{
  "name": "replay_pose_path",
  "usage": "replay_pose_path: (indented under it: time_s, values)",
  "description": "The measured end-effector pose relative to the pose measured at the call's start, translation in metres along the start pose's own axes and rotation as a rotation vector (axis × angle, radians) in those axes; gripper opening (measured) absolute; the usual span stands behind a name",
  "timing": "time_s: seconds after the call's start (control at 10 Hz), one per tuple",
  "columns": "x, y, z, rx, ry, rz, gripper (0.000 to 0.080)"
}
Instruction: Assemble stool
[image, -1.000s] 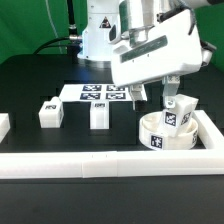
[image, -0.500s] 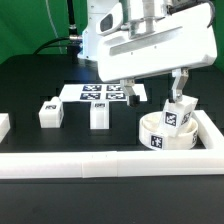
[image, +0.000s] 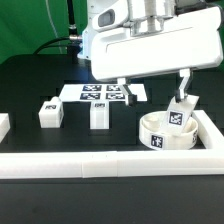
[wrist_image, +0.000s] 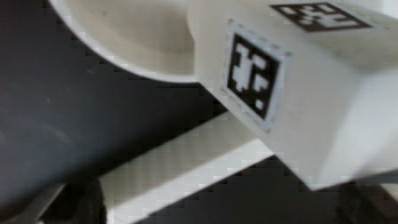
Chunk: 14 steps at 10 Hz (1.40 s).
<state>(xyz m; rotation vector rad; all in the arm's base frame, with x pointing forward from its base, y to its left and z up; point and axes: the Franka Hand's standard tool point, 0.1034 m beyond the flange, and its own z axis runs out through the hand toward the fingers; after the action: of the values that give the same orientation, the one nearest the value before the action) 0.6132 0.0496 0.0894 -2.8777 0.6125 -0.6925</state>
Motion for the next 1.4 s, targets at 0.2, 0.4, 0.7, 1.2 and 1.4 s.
replay_pose_path:
  time_s: [0.2,0.4,0.7,1.2,1.4]
  values:
    - [0.005,-0.003,-0.006,0.019,-0.05,0.007,0.0649]
    - [-0.003,-0.002,-0.002,0.023,-0.105,0.017,0.0649]
    - [-0.009,-0.002,-0.003,0.062,-0.325,-0.025,0.0649]
    - [-0.008,-0.026,-0.01,0.058,-0.319,-0.135,0.0649]
    - [-0.006,-0.022,-0.01,0.069,-0.314,-0.267,0.0649]
